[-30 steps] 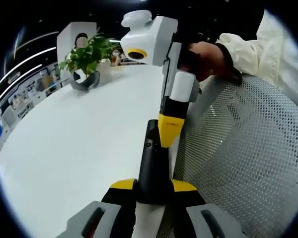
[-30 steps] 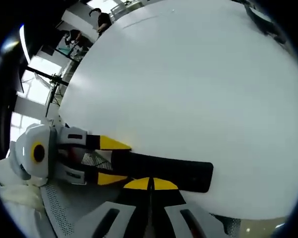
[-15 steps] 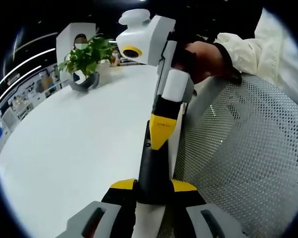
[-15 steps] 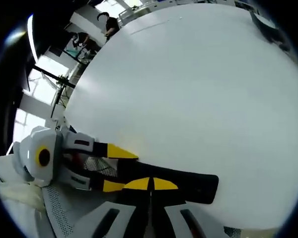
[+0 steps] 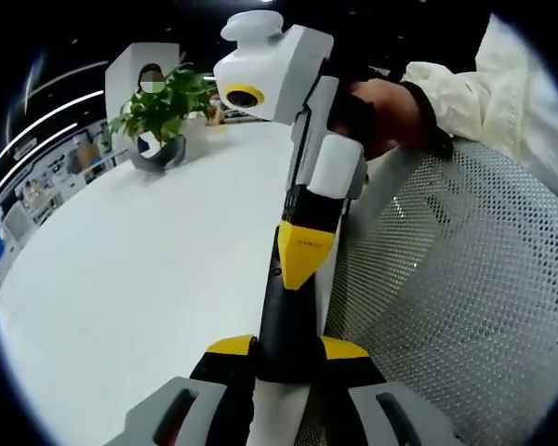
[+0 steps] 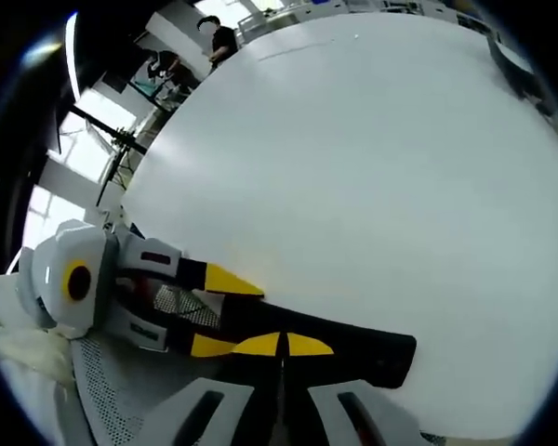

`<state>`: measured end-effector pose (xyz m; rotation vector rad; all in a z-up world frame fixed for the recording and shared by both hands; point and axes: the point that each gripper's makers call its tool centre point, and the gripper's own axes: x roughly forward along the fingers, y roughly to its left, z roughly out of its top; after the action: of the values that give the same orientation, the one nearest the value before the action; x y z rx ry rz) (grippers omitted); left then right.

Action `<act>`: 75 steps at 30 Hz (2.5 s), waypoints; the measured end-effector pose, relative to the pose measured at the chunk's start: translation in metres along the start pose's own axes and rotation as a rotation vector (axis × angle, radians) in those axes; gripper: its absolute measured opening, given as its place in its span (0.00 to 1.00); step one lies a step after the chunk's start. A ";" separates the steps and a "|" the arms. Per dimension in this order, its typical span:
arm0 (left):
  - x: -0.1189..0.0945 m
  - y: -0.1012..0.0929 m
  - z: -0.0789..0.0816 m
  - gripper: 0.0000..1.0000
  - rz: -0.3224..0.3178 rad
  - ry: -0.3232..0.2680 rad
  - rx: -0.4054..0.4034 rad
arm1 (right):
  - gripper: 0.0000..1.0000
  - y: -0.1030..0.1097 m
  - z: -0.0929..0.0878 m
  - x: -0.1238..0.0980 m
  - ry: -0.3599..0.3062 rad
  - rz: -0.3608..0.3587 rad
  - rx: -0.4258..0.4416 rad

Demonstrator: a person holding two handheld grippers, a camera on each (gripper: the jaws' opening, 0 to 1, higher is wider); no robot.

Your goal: Press the specified remote control buttons in sequence, fully releasing each button before pressing the next.

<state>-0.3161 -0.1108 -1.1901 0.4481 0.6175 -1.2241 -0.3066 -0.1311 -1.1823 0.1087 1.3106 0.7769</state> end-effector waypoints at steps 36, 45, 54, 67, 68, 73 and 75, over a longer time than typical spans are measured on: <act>0.000 0.000 0.000 0.25 0.001 -0.001 -0.009 | 0.00 0.007 0.000 0.004 -0.008 0.029 -0.042; 0.000 0.000 0.001 0.24 0.003 -0.001 -0.011 | 0.00 0.006 0.002 0.004 -0.022 0.016 -0.078; 0.001 0.000 0.001 0.24 0.007 0.016 -0.006 | 0.00 0.006 0.003 0.004 -0.018 0.023 -0.045; 0.000 0.002 0.001 0.24 -0.002 0.014 0.000 | 0.00 0.005 0.056 -0.046 -0.399 0.005 -0.046; 0.000 0.002 0.000 0.24 -0.002 0.015 0.003 | 0.00 0.003 0.057 -0.050 -0.411 0.000 -0.034; -0.001 0.006 -0.001 0.24 -0.005 0.019 0.004 | 0.00 -0.007 0.064 -0.075 -0.510 -0.089 -0.062; -0.002 0.008 -0.002 0.25 -0.005 0.019 0.006 | 0.00 -0.008 0.066 -0.085 -0.548 -0.130 -0.094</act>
<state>-0.3096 -0.1061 -1.1899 0.4645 0.6315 -1.2277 -0.2481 -0.1624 -1.0969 0.1475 0.7528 0.6373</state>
